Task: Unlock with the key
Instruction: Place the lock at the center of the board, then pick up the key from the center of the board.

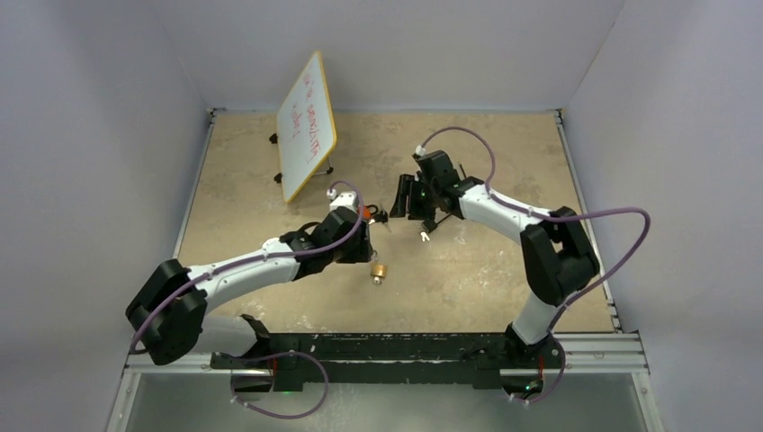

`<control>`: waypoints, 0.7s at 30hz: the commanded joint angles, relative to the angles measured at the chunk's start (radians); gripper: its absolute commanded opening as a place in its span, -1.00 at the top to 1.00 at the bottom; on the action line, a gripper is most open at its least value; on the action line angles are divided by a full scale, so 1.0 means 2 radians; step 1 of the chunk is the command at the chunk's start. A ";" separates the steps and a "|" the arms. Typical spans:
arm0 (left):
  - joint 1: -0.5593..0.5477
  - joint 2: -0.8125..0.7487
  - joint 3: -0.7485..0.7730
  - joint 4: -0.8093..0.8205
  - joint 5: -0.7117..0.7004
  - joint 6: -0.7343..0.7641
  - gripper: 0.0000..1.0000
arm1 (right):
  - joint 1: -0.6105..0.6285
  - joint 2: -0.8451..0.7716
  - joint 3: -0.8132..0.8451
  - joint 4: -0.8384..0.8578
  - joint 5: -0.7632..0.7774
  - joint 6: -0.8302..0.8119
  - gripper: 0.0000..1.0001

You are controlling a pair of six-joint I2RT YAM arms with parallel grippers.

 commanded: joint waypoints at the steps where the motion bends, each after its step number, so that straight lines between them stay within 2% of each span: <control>1: 0.015 -0.070 -0.024 0.004 -0.057 -0.034 -0.08 | 0.008 0.044 0.068 0.004 -0.013 -0.059 -0.17; 5: 0.029 -0.145 -0.027 -0.010 -0.093 -0.028 -0.13 | 0.034 0.100 0.135 -0.036 0.002 -0.105 -0.16; 9: 0.050 -0.184 -0.019 -0.033 -0.127 -0.028 -0.22 | 0.059 0.147 0.190 -0.074 0.075 -0.102 -0.12; 15: 0.078 -0.192 -0.012 -0.047 -0.117 -0.027 -0.23 | 0.076 0.170 0.211 -0.114 0.180 -0.067 -0.05; 21: 0.087 -0.187 -0.019 -0.032 -0.110 -0.020 -0.23 | 0.077 0.188 0.216 -0.106 0.176 -0.072 0.09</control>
